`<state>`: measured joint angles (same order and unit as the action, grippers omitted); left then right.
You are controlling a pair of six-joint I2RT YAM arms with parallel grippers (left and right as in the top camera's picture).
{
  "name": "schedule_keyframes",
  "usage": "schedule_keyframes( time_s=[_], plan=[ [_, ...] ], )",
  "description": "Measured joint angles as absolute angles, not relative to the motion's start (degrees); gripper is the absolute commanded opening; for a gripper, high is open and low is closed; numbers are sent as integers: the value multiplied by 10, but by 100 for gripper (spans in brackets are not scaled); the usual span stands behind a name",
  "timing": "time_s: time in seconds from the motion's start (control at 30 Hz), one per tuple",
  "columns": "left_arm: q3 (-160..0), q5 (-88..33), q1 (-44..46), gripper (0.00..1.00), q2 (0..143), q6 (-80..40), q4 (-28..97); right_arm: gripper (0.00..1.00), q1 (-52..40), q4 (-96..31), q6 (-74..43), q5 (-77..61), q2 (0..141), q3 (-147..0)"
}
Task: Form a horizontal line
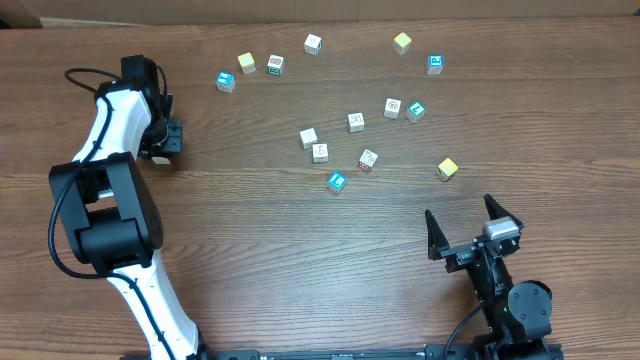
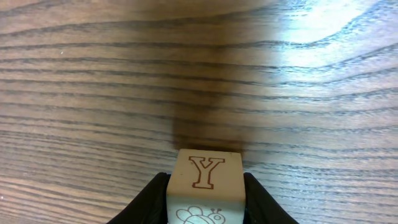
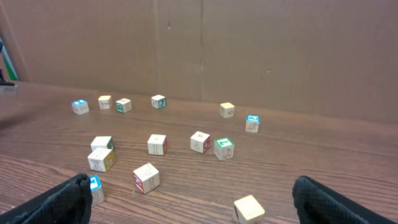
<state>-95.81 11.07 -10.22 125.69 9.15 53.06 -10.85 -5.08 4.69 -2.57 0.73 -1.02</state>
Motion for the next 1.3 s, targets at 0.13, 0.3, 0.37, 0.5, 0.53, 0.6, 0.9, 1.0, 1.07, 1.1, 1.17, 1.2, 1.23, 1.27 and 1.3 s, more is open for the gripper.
schedule_keyframes(
  time_s=[0.13, 0.3, 0.37, 0.5, 0.53, 0.6, 0.9, 1.0, 1.07, 1.1, 1.17, 1.2, 1.23, 1.27, 1.3],
  plan=[
    [-958, 107, -102, 29, 1257, 93, 530, 100, -109, -51, 47, -25, 7, -10],
    [-958, 95, -102, 29, 1257, 95, 529, 100, -109, -51, 47, -26, 7, -10],
    [-958, 89, -102, 29, 1257, 95, 529, 100, -109, -51, 47, -26, 7, -10],
    [-958, 81, -102, 32, 1257, 95, 529, 100, -109, -50, 47, -26, 7, -10],
    [-958, 78, -102, 33, 1257, 95, 529, 100, -109, -51, 47, -26, 7, -10],
    [-958, 72, -102, 36, 1257, 95, 529, 100, -109, -51, 47, -26, 7, -10],
    [-958, 64, -102, 65, 1257, 104, 529, 100, -109, -51, 47, -26, 7, -10],
    [-958, 62, -102, 70, 1257, 105, 527, 100, -109, -51, 47, -25, 7, -10],
    [-958, 62, -102, 71, 1257, 105, 522, 100, -109, -51, 47, -26, 7, -10],
    [-958, 62, -102, 71, 1257, 105, 519, 100, -109, -51, 47, -25, 7, -10],
    [-958, 62, -102, 71, 1257, 100, 513, 100, -109, -51, 47, -26, 7, -10],
    [-958, 62, -102, 72, 1257, 96, 513, 100, -109, -51, 47, -26, 7, -10],
    [-959, 62, -102, 74, 1257, 90, 514, 100, -109, -51, 47, -26, 7, -10],
    [-963, 62, -101, 75, 1257, 86, 519, 100, -109, -51, 47, -26, 7, -10],
    [-972, 62, -100, 76, 1258, 79, 529, 100, -109, -51, 47, -26, 7, -10]
  ],
)
